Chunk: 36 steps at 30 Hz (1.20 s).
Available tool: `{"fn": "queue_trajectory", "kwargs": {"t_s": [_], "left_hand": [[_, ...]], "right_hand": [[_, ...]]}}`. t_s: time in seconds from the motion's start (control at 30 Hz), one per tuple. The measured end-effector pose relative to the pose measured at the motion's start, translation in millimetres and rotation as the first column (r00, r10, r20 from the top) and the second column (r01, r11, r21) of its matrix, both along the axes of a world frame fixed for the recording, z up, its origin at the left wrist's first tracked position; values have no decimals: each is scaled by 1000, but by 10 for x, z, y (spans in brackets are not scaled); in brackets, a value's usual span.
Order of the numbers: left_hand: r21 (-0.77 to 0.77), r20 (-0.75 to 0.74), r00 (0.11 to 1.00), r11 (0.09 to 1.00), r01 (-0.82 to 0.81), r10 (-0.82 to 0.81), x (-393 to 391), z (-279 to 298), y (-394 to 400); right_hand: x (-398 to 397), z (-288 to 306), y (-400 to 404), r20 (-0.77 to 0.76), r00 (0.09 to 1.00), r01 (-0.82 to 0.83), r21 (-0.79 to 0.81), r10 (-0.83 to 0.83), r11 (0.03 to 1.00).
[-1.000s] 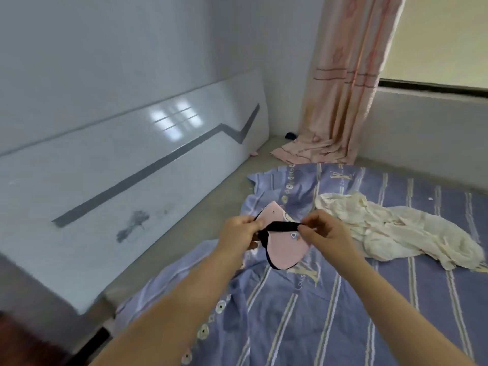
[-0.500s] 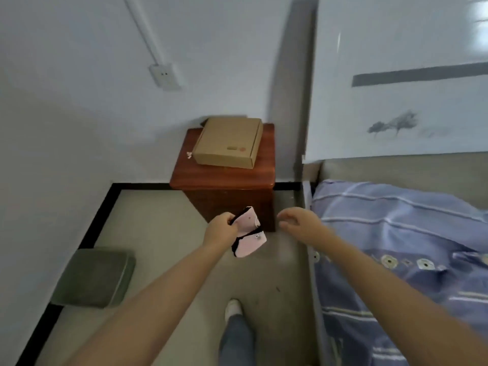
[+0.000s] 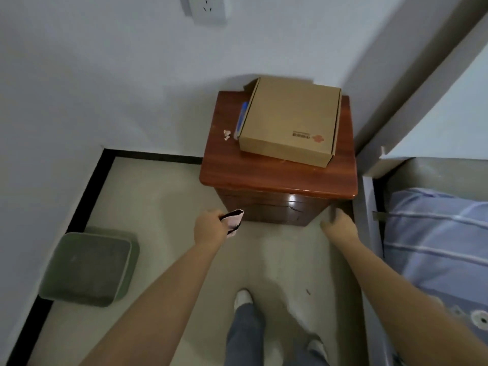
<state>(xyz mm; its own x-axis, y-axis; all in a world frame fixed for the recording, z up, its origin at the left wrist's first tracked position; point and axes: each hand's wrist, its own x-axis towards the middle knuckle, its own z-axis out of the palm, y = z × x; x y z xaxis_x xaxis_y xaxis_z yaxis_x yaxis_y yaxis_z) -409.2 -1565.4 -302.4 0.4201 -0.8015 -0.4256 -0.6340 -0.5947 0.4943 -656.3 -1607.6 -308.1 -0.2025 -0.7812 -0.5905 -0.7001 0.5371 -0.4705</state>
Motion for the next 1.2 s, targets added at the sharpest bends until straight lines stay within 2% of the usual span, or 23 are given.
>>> {"fn": "queue_trajectory", "kwargs": {"t_s": [0.1, 0.2, 0.33, 0.47, 0.6, 0.77, 0.93, 1.0, 1.1, 1.2], "left_hand": [[28, 6, 1000, 1000, -8, 8, 126, -493, -322], [-31, 20, 1000, 999, -17, 18, 229, -955, -582], [-250, -5, 999, 968, 34, -36, 304, -1411, -793], [-426, -43, 998, 903, -61, 47, 243, -1561, -827], [-476, -17, 999, 879, -37, 33, 303, -1643, -816], [-339, -58, 998, 940, -47, 29, 408, -1571, -459], [-130, -86, 996, 992, 8, -19, 393, -1561, 130], [-101, -89, 995, 995, 25, -34, 371, -1549, 204], [-151, -106, 994, 989, -6, -10, 309, -1496, 146], [-51, -116, 991, 996, -70, 64, 229, -1378, 157]], "right_hand": [[99, -419, -196, 105, 947, 304, 25, -305, 952], [164, -831, -360, 216, 852, 488, 6, -478, 873], [231, -1230, -580, 363, 753, 627, -145, -549, 765], [205, -1397, -665, 448, 677, 719, -233, -584, 655], [172, -1462, -685, 479, 635, 760, -251, -606, 599], [87, -1396, -308, 354, 708, 701, -250, -611, 667], [-49, -1368, 160, 125, 799, 596, -45, -587, 802], [3, -1402, 272, 148, 816, 556, 60, -558, 829], [212, -1409, 241, 224, 795, 535, 177, -563, 826], [387, -1348, 200, 203, 889, 353, 269, -411, 896]]}}
